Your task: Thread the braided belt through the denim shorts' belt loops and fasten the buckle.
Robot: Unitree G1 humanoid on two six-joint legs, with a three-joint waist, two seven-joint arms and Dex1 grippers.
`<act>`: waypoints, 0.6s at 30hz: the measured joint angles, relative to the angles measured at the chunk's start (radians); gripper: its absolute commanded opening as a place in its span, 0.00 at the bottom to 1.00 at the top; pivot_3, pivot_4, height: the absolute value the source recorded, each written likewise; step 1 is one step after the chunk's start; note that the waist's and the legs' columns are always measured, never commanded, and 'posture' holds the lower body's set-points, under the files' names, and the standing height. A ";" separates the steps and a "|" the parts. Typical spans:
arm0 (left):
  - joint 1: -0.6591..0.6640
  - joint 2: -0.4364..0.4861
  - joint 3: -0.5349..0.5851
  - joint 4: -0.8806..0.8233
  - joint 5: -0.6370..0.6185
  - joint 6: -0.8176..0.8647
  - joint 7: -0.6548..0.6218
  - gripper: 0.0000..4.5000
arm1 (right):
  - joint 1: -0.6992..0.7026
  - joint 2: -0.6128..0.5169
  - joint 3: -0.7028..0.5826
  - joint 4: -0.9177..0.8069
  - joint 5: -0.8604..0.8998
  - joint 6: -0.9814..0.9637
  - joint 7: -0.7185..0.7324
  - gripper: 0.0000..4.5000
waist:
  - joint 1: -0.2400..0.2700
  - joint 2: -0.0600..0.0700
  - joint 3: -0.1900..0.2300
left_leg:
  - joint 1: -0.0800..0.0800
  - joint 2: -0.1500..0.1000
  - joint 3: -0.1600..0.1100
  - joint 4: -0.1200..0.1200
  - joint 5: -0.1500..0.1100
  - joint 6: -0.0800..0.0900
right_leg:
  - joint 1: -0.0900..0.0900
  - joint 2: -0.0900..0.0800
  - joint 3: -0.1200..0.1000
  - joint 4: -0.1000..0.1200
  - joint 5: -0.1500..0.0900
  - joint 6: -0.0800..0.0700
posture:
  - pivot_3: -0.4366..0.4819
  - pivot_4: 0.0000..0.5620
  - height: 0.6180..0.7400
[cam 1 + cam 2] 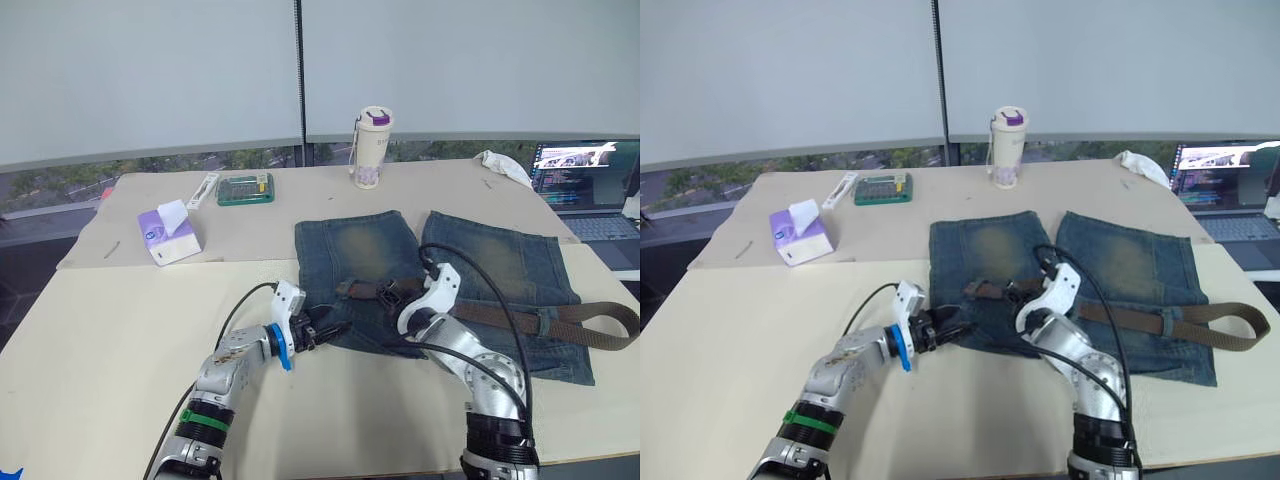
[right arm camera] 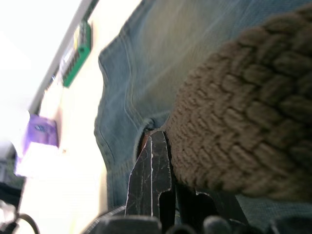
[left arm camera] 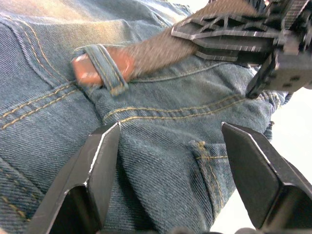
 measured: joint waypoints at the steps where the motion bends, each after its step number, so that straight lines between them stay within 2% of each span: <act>1: -0.004 -0.001 0.006 0.005 0.000 -0.006 0.001 0.78 | -0.001 0.000 0.015 0.016 -0.033 -0.005 0.016 0.00 | 0.000 0.000 0.000 | 0.000 0.000 0.000 0.000 0.000 0.000 | 0.000 0.000 0.000 0.000 0.000 0.000 | 0.48 0.27 1.00; 18: -0.034 -0.009 0.076 0.043 0.002 -0.105 0.051 0.78 | -0.053 0.064 0.023 0.152 -0.217 -0.110 0.248 0.00 | -0.004 0.000 0.000 | 0.001 0.001 0.000 -0.002 0.000 -0.001 | 0.000 0.000 0.000 0.000 0.000 -0.001 | 0.48 0.27 1.00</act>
